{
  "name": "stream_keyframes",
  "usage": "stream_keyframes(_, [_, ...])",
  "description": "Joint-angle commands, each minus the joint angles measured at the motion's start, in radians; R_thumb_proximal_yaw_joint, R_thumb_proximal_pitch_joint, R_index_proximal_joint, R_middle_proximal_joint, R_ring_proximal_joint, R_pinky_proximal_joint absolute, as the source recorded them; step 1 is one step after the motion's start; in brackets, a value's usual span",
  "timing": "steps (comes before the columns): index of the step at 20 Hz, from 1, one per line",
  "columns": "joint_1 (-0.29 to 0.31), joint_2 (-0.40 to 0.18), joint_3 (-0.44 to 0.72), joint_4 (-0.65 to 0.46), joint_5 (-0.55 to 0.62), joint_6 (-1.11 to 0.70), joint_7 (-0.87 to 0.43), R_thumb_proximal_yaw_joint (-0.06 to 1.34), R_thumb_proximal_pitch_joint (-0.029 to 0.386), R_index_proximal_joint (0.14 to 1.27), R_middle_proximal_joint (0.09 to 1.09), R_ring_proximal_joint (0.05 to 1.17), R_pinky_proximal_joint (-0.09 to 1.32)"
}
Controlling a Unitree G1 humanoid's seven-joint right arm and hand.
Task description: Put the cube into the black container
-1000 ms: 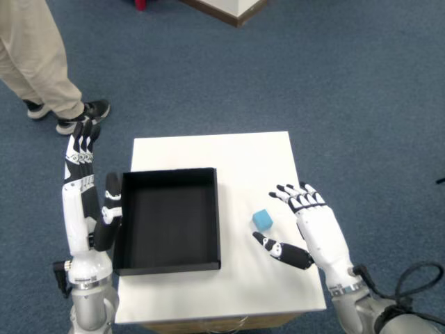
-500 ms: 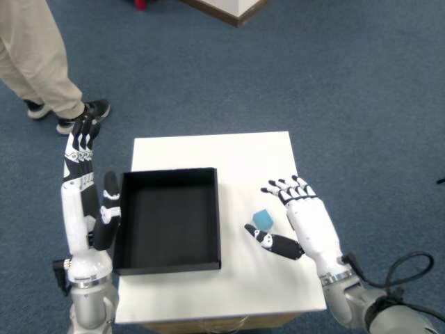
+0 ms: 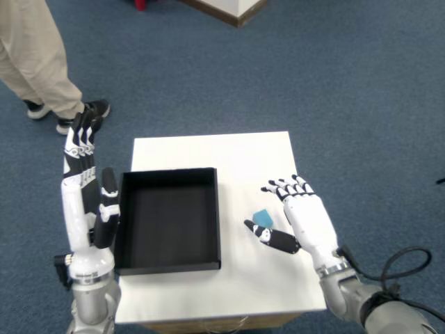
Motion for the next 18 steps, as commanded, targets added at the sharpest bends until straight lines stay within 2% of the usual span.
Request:
stream_keyframes(1, [-0.037,-0.016,-0.024,0.014,0.042,0.025,0.012,0.41,-0.019,0.46,0.31,0.29,0.14])
stream_keyframes(10, [-0.020,-0.008,-0.043,0.015,0.073,0.103,0.107,0.39,-0.014,0.47,0.31,0.29,0.15])
stream_keyframes(18, [0.023,-0.007,-0.046,0.017,0.086,0.154,0.164,0.42,-0.011,0.49,0.32,0.30,0.17])
